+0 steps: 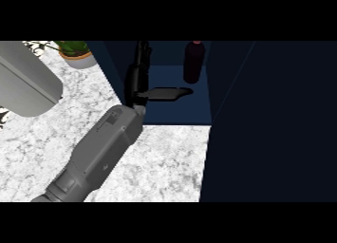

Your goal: Pick up the wine, place it into the cabinet and close the cabinet

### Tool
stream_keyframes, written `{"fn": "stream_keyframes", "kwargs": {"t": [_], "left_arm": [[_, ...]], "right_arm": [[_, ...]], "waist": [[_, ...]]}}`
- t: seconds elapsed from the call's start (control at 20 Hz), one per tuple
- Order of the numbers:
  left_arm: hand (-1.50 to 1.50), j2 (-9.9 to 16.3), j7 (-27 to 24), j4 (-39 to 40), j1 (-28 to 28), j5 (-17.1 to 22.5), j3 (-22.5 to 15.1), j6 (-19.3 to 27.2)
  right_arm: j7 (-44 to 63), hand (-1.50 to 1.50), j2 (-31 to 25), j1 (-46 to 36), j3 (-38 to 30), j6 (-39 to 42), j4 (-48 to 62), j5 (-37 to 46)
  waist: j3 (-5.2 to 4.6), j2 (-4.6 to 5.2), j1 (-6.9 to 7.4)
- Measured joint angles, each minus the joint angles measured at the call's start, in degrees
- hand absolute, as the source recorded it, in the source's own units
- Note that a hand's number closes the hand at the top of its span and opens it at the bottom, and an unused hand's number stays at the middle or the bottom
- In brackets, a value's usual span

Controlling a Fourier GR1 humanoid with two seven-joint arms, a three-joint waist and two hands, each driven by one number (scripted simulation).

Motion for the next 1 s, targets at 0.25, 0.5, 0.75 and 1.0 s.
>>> {"fn": "stream_keyframes", "kwargs": {"t": [0.25, 0.5, 0.75, 1.0], "left_arm": [[-1.50, 0.37, 3.13, -12.94, 8.46, -0.97, -3.42, 1.86], [-1.50, 1.59, 4.84, -25.59, 18.73, -2.53, -7.54, 3.81], [-1.50, 3.93, 6.62, -38.39, 28.03, -4.41, -11.45, 6.13], [-1.50, 5.97, 7.05, -48.66, 36.19, -6.90, -15.03, 8.10]], "right_arm": [[-0.01, -1.50, -0.27, -0.74, -0.52, -0.58, 0.09, 0.27], [0.77, -1.50, -0.07, -1.87, 1.21, -1.70, 0.08, 0.66], [1.43, -1.50, -0.77, -2.36, 1.71, -2.16, -0.10, 0.92], [2.12, 1.50, -2.47, -2.44, 0.74, -1.07, -0.18, 0.87]], "waist": [[0.00, -0.04, 0.32], [-0.02, 0.05, 0.21], [-0.02, 0.21, -0.12], [0.00, 0.39, -0.46]]}}
